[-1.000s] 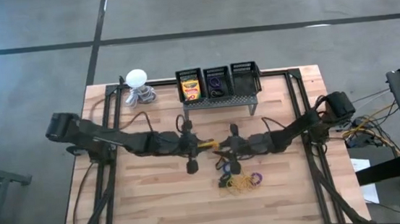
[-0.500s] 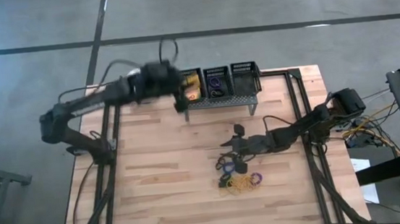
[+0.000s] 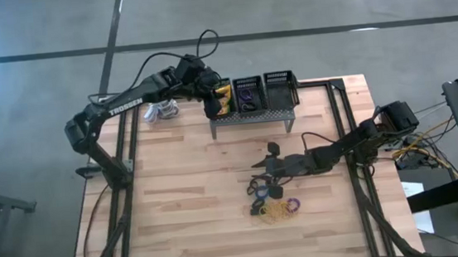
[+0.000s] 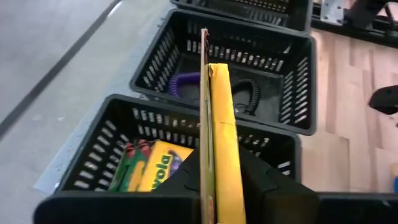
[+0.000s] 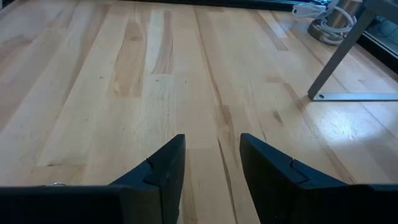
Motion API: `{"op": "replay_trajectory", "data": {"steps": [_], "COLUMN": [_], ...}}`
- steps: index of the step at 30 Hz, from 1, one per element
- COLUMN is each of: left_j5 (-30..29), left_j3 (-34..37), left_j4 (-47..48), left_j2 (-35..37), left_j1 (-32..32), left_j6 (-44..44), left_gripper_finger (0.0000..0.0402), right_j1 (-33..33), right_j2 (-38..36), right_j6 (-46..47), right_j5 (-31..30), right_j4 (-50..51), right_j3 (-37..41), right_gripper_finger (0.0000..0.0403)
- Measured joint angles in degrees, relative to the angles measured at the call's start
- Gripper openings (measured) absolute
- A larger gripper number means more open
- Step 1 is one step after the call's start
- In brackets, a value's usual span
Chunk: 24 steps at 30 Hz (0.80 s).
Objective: Pick & Place Office Desk Supplies
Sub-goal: Put the yellow crayon box into the left black bin on the shelf
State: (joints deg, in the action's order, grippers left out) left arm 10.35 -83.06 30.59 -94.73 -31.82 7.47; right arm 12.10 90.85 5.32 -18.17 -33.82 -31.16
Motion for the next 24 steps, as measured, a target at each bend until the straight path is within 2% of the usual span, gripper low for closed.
{"op": "replay_trajectory", "data": {"steps": [14,24], "left_j5": [0.9,0.8], "left_j3": [-1.9,-1.9], "left_j4": [3.5,-2.2], "left_j2": [-0.7,-0.7], "left_j1": [-0.9,-0.8], "left_j6": [-1.7,-1.9], "left_gripper_finger": [0.0114,0.0118], "right_j1": [0.0,0.0], "right_j2": [0.0,0.0], "right_j6": [0.0,0.2], "right_j5": [0.0,0.0], "right_j4": [0.1,0.1], "right_j3": [0.0,0.2], "right_gripper_finger": [0.0139,0.0132]}}
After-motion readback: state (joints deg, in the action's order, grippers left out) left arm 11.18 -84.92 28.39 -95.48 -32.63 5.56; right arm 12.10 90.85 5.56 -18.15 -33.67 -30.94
